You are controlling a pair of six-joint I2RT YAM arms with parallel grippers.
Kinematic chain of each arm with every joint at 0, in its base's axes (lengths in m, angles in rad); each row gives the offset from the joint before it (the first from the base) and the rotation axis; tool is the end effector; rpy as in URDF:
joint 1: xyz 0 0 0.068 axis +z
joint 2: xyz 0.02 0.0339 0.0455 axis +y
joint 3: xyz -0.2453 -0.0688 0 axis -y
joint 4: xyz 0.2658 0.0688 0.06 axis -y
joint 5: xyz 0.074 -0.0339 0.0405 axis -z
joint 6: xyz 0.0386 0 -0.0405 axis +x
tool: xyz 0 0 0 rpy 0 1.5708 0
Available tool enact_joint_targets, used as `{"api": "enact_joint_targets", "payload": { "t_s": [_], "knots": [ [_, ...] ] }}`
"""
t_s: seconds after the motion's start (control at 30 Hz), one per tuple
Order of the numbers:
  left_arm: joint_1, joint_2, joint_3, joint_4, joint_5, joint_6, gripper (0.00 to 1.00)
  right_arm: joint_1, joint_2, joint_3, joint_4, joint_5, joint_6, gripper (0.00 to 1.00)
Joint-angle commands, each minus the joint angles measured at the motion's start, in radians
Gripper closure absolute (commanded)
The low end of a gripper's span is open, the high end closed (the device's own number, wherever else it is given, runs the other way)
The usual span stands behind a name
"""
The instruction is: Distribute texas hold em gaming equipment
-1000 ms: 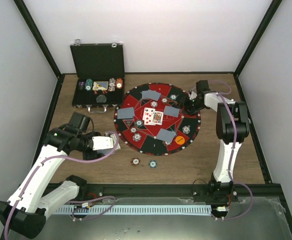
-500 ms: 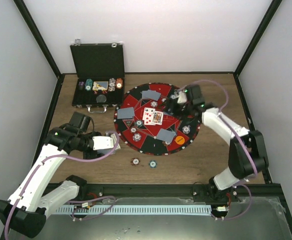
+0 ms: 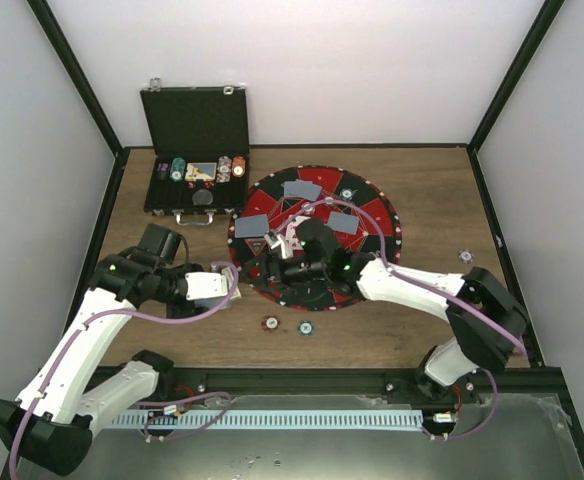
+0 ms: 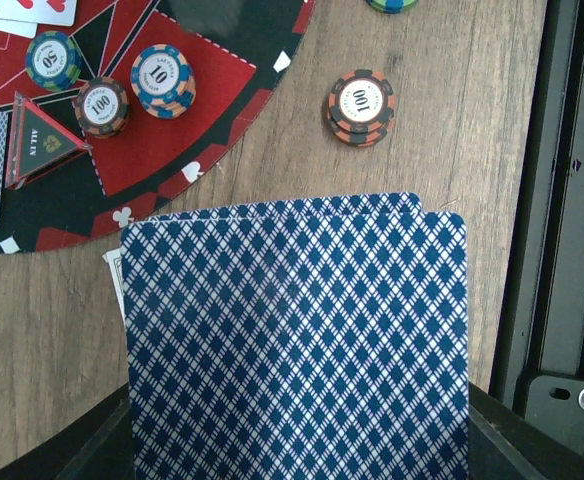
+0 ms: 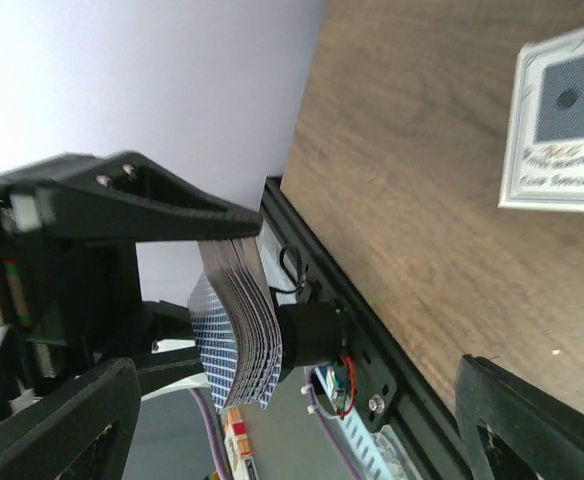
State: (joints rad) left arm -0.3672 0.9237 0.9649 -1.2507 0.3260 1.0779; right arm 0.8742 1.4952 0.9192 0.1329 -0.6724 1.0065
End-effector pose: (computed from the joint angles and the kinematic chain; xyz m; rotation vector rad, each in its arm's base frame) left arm 0.1582 -0.0741 0.2767 1.8342 1.9587 -0.2431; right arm 0.2069 0.2848 0.2190 -0.3702 2.4274 1.7186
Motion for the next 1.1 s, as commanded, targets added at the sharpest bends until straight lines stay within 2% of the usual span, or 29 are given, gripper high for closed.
{"api": "enact_joint_targets", "payload": {
  "t_s": [0.0, 0.17, 0.6, 1.07],
  "knots": [
    [0.001, -0.005, 0.025, 0.008, 0.034, 0.003, 0.93, 0.071, 0.072, 0.015, 0.141, 0.000, 0.075, 0.12],
    [0.001, -0.005, 0.030, 0.007, 0.035, 0.002, 0.93, 0.114, 0.153, 0.052, 0.209, -0.009, 0.107, 0.14],
    [0.001, -0.004, 0.029, 0.005, 0.031, 0.002, 0.92, 0.121, 0.269, 0.104, 0.361, -0.078, 0.173, 0.17],
    [0.001, 0.009, 0.048, 0.002, 0.033, -0.001, 0.92, 0.111, 0.340, 0.101, 0.399, -0.130, 0.181, 0.31]
  ]
}}
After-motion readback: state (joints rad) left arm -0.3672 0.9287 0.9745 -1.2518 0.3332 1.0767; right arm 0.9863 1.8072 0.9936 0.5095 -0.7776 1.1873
